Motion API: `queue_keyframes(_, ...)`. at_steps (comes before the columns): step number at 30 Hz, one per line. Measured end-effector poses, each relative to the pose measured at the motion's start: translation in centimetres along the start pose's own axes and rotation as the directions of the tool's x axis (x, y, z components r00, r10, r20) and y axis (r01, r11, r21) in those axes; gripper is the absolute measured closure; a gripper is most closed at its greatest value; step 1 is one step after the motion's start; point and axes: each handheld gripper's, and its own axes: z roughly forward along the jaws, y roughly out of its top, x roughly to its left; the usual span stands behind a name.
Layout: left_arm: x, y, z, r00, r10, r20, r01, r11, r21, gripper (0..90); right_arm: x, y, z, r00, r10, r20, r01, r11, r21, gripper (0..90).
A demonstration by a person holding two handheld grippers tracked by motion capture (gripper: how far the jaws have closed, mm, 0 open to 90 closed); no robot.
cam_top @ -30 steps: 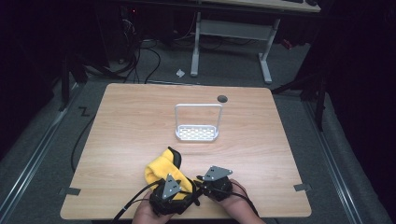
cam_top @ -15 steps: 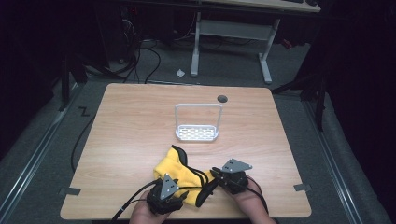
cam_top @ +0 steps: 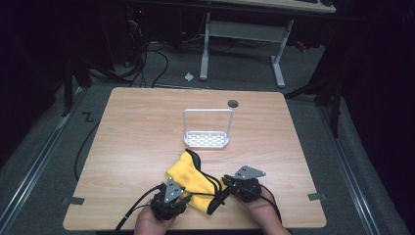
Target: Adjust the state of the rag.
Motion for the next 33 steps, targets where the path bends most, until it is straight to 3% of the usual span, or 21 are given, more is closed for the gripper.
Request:
queue_keyframes(3, -0.8, 0.6, -0.6, 0.9987, 0.049, -0.008, -0.05, 0.9972, -0.057, 52.9, 0.0, 0.0, 0.1, 1.0, 0.003, -0.001, -0.003, 1.0, 0.002, 82.4)
queue_keyframes(4, -0.8, 0.6, -0.6, 0.9987, 0.049, -0.008, -0.05, 0.9972, -0.057, 49.0, 0.0, 0.0, 0.1, 1.0, 0.003, -0.001, -0.003, 1.0, 0.002, 82.4)
queue_keyframes(5, -1.2, 1.3, -0.5, 0.9981, 0.062, -0.004, -0.062, 0.9943, -0.087, 45.7, 0.1, 0.1, 0.2, 1.0, 0.004, -0.002, -0.004, 1.0, 0.002, 82.3)
queue_keyframes(7, -1.4, 1.6, -0.1, 0.9973, 0.073, 0.002, -0.072, 0.9926, -0.097, 44.6, 0.1, 0.1, 0.2, 1.0, 0.002, -0.001, -0.002, 1.0, 0.002, 82.2)
queue_keyframes(8, -1.5, 1.8, 0.3, 0.996, 0.09, 0.001, -0.089, 0.9919, -0.09, 42.7, 0.2, 0.1, 0.2, 1.0, 0.006, -0.001, -0.006, 1.0, 0.003, 82.1)
queue_keyframes(10, -1.5, 2.0, 2.0, 0.9948, 0.101, -0.01, -0.102, 0.9946, -0.02, 41.8, 0.3, 0.1, 0.3, 1.0, 0.002, -0.005, -0.002, 1.0, 0.005, 82.0)
queue_keyframes(11, -1.3, 1.9, 2.3, 0.9954, 0.096, -0.005, -0.096, 0.9954, -0.003, 44.6, 0.3, 0.1, 0.3, 1.0, -0.002, -0.005, 0.002, 1.0, 0.006, 82.0)
queue_keyframes(15, -0.6, 1.5, 2.3, 0.9986, 0.051, 0.013, -0.051, 0.9986, -0.015, 72.4, 0.3, 0.0, 0.3, 0.9999, -0.006, -0.008, 0.006, 1.0, 0.006, 82.0)
queue_keyframes(16, -0.3, 1.6, 2.1, 0.9993, 0.031, 0.021, -0.031, 0.9994, -0.017, 72.4, 0.3, 0.0, 0.3, 0.9999, -0.008, -0.009, 0.008, 1.0, 0.007, 82.0)
queue_keyframes(17, 0.0, 1.6, 1.7, 0.9997, 0.023, 0.009, -0.023, 0.9994, -0.027, 82.0, 0.2, 0.0, 0.3, 0.9999, -0.006, -0.012, 0.006, 1.0, 0.006, 82.1)
queue_keyframes(21, 0.8, 1.8, 0.3, 1.0, -0.001, -0.002, 0.001, 0.9975, -0.071, 84.2, 0.2, 0.0, 0.3, 0.9999, -0.008, -0.014, 0.008, 1.0, 0.008, 82.2)
queue_keyframes(22, 2.1, 1.7, -1.3, 0.999, -0.044, -0.005, 0.043, 0.9927, -0.113, 84.2, 0.2, 0.0, 0.2, 0.9999, -0.01, -0.01, 0.01, 1.0, 0.006, 82.3)
queue_keyframes(23, 2.6, 1.6, -1.8, 0.9977, -0.067, -0.004, 0.066, 0.9895, -0.128, 84.1, 0.2, 0.0, 0.1, 0.9999, -0.01, -0.007, 0.01, 1.0, 0.005, 82.4)
queue_keyframes(25, 4.2, 1.3, -3.3, 0.9917, -0.128, -0.008, 0.125, 0.9789, -0.161, 84.0, 0.1, 0.0, 0.1, 0.9999, -0.01, -0.004, 0.01, 1.0, 0.002, 82.5)
queue_keyframes(26, 4.2, 1.3, -3.3, 0.9917, -0.128, -0.008, 0.125, 0.9789, -0.161, 84.0, 0.1, 0.1, 0.1, 1.0, -0.01, -0.002, 0.01, 1.0, 0.001, 82.5)
queue_keyframes(27, 5.9, 0.7, -4.4, 0.9835, -0.178, -0.033, 0.169, 0.9693, -0.178, 84.0, 0.0, 0.1, 0.1, 1.0, -0.006, 0.001, 0.006, 1.0, 0.0, 82.5)
queue_keyframes(28, 6.7, 0.3, -4.8, 0.978, -0.204, -0.042, 0.194, 0.9637, -0.184, 83.9, -0.1, 0.1, 0.0, 1.0, -0.006, 0.004, 0.006, 1.0, 0.001, 82.5)
queue_keyframes(29, 6.7, 0.3, -4.8, 0.978, -0.204, -0.042, 0.194, 0.9637, -0.184, 83.8, -0.2, 0.1, 0.0, 1.0, -0.004, 0.007, 0.004, 1.0, 0.001, 82.6)
queue_keyframes(31, 8.5, -0.5, -5.5, 0.9632, -0.264, -0.049, 0.25, 0.9478, -0.198, 83.6, -0.3, 0.1, 0.0, 0.9999, -0.002, 0.011, 0.002, 1.0, -0.001, 82.5)
queue_keyframes(33, 9.9, -1.2, -5.8, 0.9501, -0.307, -0.058, 0.29, 0.9363, -0.198, 83.4, -0.6, 0.0, -0.2, 0.9998, 0.003, 0.021, -0.003, 1.0, -0.005, 82.6)
